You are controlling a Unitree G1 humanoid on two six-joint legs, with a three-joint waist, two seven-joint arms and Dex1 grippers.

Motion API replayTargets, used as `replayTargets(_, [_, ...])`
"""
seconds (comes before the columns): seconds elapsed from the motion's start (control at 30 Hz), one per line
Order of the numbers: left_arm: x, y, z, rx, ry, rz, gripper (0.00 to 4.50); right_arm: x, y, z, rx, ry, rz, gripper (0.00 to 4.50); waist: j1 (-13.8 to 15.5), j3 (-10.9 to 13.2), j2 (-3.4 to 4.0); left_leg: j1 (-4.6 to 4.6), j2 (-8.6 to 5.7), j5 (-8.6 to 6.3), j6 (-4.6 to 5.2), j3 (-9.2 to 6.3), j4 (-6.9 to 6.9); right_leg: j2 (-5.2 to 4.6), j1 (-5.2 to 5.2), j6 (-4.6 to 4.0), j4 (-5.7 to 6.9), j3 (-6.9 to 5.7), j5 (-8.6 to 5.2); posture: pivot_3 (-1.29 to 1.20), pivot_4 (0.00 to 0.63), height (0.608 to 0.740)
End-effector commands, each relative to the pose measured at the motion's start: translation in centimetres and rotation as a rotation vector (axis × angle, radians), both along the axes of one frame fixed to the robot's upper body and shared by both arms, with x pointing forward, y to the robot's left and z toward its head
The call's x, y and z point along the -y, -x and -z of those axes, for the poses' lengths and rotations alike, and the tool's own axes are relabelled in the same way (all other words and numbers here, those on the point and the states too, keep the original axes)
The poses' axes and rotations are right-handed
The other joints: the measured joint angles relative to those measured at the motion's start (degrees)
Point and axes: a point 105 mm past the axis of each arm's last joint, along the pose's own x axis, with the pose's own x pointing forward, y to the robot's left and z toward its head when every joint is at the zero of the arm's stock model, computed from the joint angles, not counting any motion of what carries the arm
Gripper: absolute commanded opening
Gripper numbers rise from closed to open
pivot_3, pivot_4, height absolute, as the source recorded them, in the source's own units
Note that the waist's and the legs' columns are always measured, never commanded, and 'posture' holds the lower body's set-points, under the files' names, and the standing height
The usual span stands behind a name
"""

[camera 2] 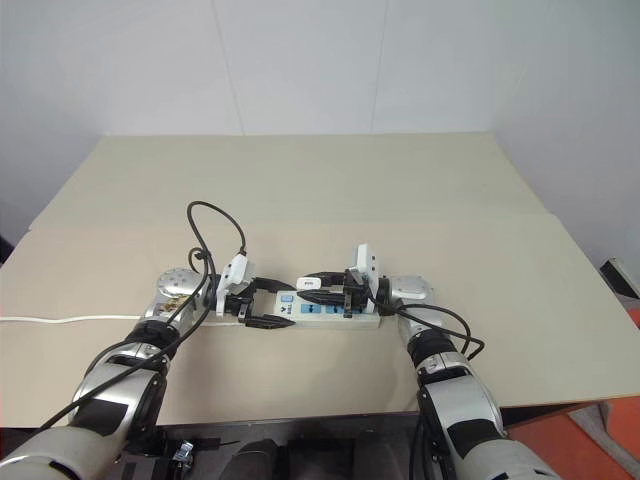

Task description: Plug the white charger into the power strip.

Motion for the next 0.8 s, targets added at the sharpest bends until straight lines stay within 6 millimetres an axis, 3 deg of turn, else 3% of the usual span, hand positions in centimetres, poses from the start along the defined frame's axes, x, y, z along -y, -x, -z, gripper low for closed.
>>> replayTargets(0.03, [-0.6,0.6,0.4,-0.011,-0.046,0.047,3.25,3.5,1.1,5.8,-0.186,0.206,0.082,1.14,0.0,0.0,0.0,0.01,0.0,0.0,0.0,0.0,0.0,0.0,0.0,0.0,0.0,0.0,0.0,0.0,0.15,0.74])
replayTargets(0.1, [-0.6,0.6,0.4,-0.012,-0.047,0.047,3.25,3.6,1.1,5.8,-0.159,0.204,0.086,1.14,0.0,0.0,0.0,0.02,0.0,0.0,0.0,0.01,0.0,0.0,0.01,0.0,0.0,0.0,0.0,0.0,0.15,0.74])
replayTargets(0.43, [-0.4,0.6,0.5,-0.007,-0.045,0.042,3.25,3.7,1.1,5.8,-0.147,0.218,0.085,4.49,0.0,-0.3,-0.5,0.09,0.05,-0.02,-0.03,-0.02,-0.04,0.02,0.06,-0.04,-0.03,0.0,-0.03,0.0,0.15,0.74])
replayTargets(0.57, [-0.3,0.4,0.3,-0.065,-0.045,0.044,3.25,3.8,1.1,5.3,-0.122,0.215,0.075,4.49,0.0,-0.3,-0.51,0.09,0.05,-0.02,-0.03,-0.04,-0.04,0.02,0.06,-0.05,-0.03,0.01,-0.03,0.0,0.15,0.74])
replayTargets(0.7, [-0.4,0.3,-0.2,-0.047,-0.024,0.041,4.49,4.0,1.0,4.9,-0.091,0.214,0.079,4.5,0.0,-0.3,-0.51,0.09,0.04,-0.02,-0.04,-0.03,-0.05,0.02,0.07,-0.05,-0.03,0.01,-0.04,0.0,0.15,0.74])
replayTargets(0.8, [-0.7,0.1,-1.6,0.007,0.065,0.01,4.49,4.1,0.9,4.3,-0.065,0.205,0.08,4.5,0.3,-0.3,-0.51,0.08,0.04,-0.02,-0.04,-0.06,-0.05,0.01,0.07,-0.05,-0.04,0.0,-0.04,0.0,0.15,0.74])
